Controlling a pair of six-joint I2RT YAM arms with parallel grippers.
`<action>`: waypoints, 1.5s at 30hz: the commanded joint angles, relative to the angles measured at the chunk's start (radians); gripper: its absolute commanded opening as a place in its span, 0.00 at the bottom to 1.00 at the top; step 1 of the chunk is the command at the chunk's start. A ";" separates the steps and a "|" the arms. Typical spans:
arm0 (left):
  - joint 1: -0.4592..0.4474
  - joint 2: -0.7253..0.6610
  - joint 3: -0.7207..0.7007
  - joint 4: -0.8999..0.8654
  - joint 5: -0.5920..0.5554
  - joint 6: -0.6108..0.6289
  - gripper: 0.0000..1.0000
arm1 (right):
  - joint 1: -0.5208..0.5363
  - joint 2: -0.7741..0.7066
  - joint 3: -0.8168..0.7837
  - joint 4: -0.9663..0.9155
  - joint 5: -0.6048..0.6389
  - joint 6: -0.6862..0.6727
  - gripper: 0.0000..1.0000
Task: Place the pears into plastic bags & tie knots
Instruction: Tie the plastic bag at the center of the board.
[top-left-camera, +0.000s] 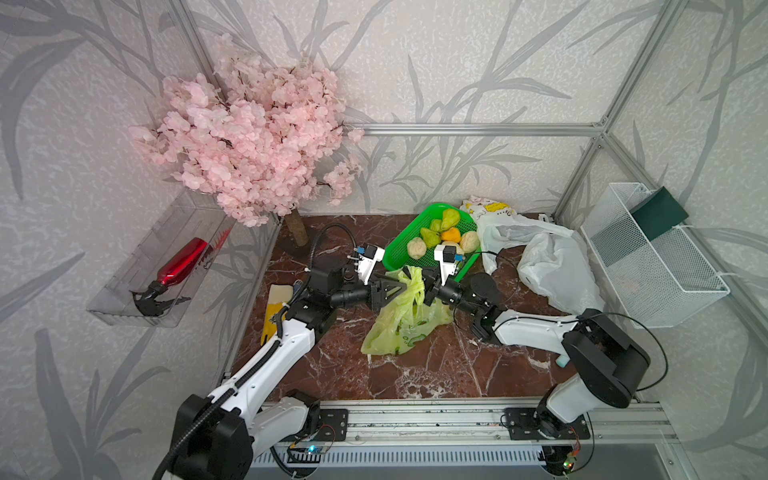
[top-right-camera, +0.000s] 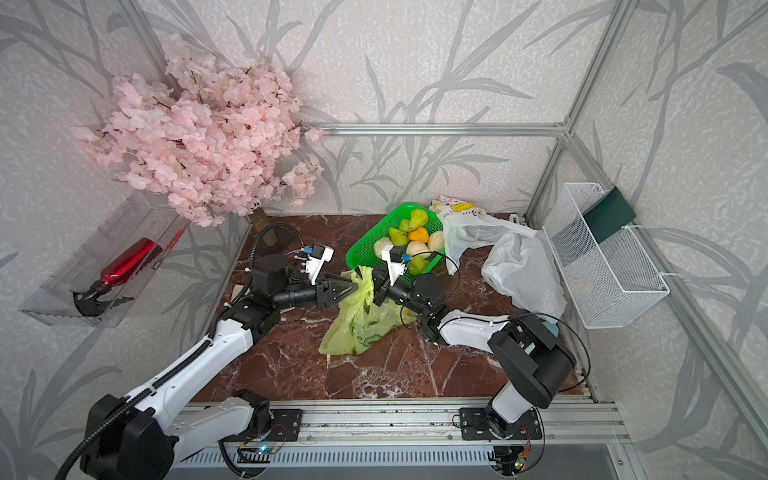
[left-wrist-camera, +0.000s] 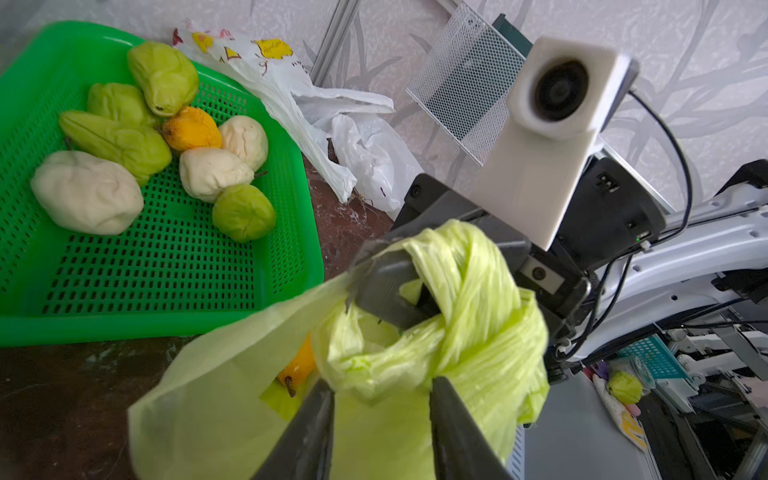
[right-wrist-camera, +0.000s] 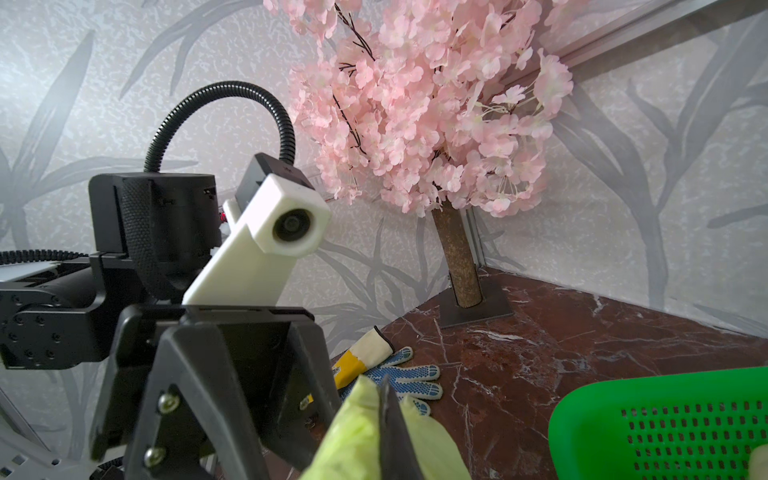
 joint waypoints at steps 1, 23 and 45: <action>0.012 0.013 0.041 0.032 0.001 -0.053 0.41 | -0.003 0.017 0.025 0.072 -0.025 0.026 0.00; 0.039 0.080 0.103 -0.052 0.005 -0.070 0.00 | -0.018 -0.112 -0.006 -0.160 0.102 0.029 0.34; 0.074 0.070 0.100 -0.048 -0.046 -0.131 0.00 | 0.172 -0.286 0.473 -1.546 0.237 0.207 0.37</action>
